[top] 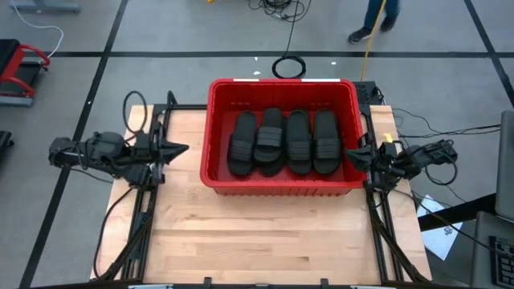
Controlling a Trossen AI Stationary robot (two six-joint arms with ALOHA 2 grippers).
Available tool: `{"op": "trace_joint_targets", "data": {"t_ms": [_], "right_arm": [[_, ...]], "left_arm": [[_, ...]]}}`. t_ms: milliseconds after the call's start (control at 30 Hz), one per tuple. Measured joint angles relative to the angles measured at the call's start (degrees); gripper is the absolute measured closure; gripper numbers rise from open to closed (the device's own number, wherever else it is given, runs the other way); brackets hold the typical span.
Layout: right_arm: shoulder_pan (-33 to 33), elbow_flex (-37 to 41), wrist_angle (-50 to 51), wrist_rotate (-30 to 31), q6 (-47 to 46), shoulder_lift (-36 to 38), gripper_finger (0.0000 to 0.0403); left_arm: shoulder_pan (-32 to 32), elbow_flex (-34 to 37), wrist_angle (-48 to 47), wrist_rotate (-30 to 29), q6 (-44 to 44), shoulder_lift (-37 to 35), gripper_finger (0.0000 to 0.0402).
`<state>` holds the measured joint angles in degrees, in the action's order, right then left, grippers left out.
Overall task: Pick and place slides into bin
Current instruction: Return to Home Position
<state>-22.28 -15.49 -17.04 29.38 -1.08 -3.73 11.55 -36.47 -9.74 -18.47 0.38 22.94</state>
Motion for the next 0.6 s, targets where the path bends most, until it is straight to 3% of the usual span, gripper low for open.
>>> {"op": "trace_joint_targets", "data": {"t_ms": [100,467,600], "right_arm": [[0.0,-0.02,0.75,-3.91,1.3,1.24,0.0403],[0.02,-0.11,2.45,-8.4,6.52,3.65,0.0403],[0.02,-0.11,3.33,-8.58,6.32,3.63,0.0403]], "left_arm": [[0.0,-0.02,0.64,-0.26,-0.03,-0.91,0.0401],[0.0,-0.02,0.57,-1.58,1.09,-1.75,0.0401],[0.0,-0.02,0.54,1.29,1.68,-2.79,0.0401]]}}
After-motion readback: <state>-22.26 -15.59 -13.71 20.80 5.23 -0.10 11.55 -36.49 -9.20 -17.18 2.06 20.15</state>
